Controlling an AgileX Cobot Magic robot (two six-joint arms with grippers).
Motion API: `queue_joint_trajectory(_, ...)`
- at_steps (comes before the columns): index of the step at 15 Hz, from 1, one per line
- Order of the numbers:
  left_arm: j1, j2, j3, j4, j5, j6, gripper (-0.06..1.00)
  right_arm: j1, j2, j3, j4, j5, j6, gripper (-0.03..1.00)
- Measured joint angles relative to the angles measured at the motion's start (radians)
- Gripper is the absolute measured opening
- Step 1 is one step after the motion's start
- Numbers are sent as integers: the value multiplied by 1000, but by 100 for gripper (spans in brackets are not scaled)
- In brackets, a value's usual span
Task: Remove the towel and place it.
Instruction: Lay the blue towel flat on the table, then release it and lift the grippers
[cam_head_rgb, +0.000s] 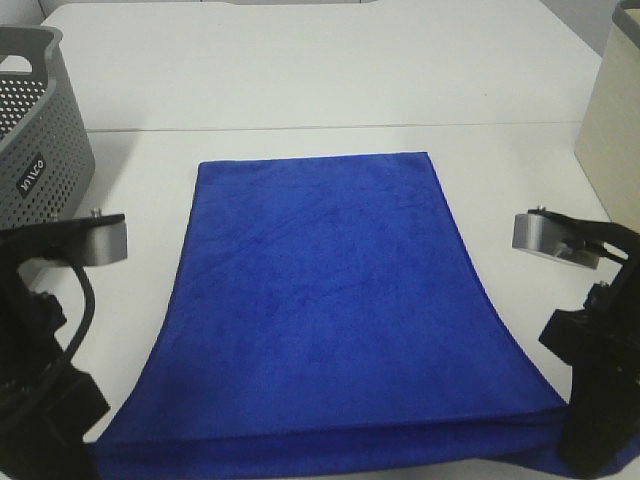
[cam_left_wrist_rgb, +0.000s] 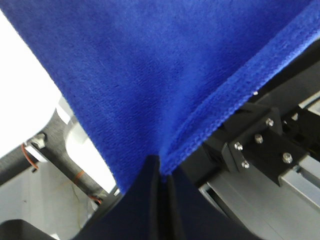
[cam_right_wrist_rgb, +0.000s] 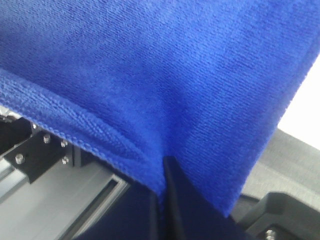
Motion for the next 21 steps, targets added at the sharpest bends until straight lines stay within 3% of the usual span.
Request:
queue_joint_trajectory(4,-63,-1,84,-62,-15,-4,0,0,-2,86,10,3,0,2)
queue_joint_trajectory(9,-64,-2,199,-110,-84,-4,0,0,-2,144,58,3,0,2)
queue_joint_trajectory(17,-64,1,205,-113,-97,12,0,0,-2,198,73,1,4,3)
queue_joint_trajectory(21,-64,95,205,-88,-129,39,0,-1,-2,198,60,-1,4,5)
